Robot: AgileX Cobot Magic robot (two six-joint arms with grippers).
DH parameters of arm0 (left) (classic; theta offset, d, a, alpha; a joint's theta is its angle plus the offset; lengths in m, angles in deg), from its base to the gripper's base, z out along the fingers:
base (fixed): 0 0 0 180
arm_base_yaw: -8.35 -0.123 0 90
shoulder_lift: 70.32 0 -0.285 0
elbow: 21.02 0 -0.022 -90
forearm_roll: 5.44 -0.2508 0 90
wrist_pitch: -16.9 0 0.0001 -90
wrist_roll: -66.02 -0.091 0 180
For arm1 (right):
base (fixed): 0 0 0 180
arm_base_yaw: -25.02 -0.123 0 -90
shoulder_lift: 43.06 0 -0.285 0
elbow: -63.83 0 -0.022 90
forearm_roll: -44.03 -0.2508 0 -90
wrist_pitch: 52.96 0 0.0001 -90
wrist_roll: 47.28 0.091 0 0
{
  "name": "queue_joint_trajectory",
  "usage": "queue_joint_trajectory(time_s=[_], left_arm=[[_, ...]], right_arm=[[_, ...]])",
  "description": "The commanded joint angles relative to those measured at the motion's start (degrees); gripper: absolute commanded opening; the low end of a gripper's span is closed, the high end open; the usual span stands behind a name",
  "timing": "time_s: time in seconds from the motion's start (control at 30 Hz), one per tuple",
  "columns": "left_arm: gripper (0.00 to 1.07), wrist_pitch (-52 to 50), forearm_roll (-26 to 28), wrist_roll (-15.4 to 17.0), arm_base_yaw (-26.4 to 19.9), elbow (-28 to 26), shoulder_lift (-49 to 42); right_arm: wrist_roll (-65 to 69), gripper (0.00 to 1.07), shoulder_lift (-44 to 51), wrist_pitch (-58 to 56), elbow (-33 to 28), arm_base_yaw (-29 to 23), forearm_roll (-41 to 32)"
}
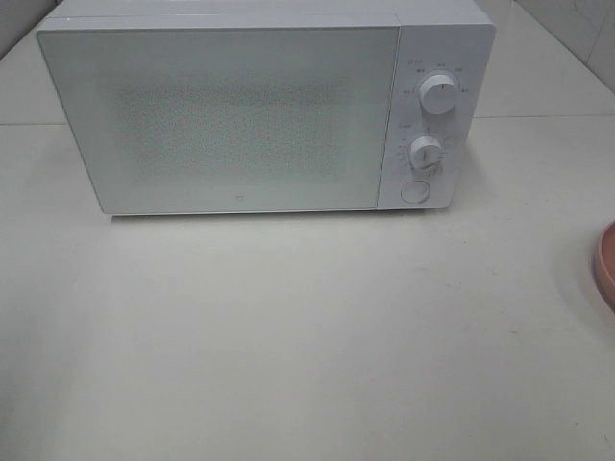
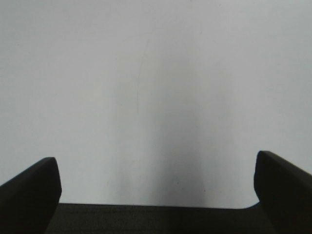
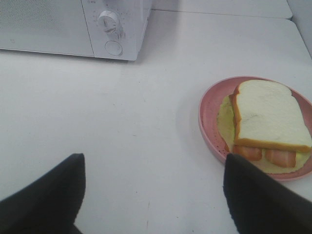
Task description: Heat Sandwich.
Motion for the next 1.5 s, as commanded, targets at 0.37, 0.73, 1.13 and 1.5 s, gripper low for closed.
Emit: queue_joint_trajectory(time_s=[0.37, 0.73, 1.13, 1.5], left_arm=[[1.01, -0.29, 0.57, 0.06, -0.17, 0.29, -21.72], [1.01, -0.34, 0.74, 0.06, -0.17, 0.29, -25.73], [1.01, -0.34, 0.74, 0.06, -0.17, 0.29, -25.73], [1.01, -0.34, 0.74, 0.06, -0.17, 0.29, -25.73]], right_arm=[[-0.17, 0.76, 1.49, 0.46, -0.06, 0.46, 0.17], [-0.17, 0.76, 1.49, 0.46, -0.06, 0.46, 0.06], [-0.17, 0.76, 1.49, 0.46, -0.06, 0.46, 0.06], [-0.17, 0.76, 1.49, 0.46, -0.06, 0.46, 0.06]])
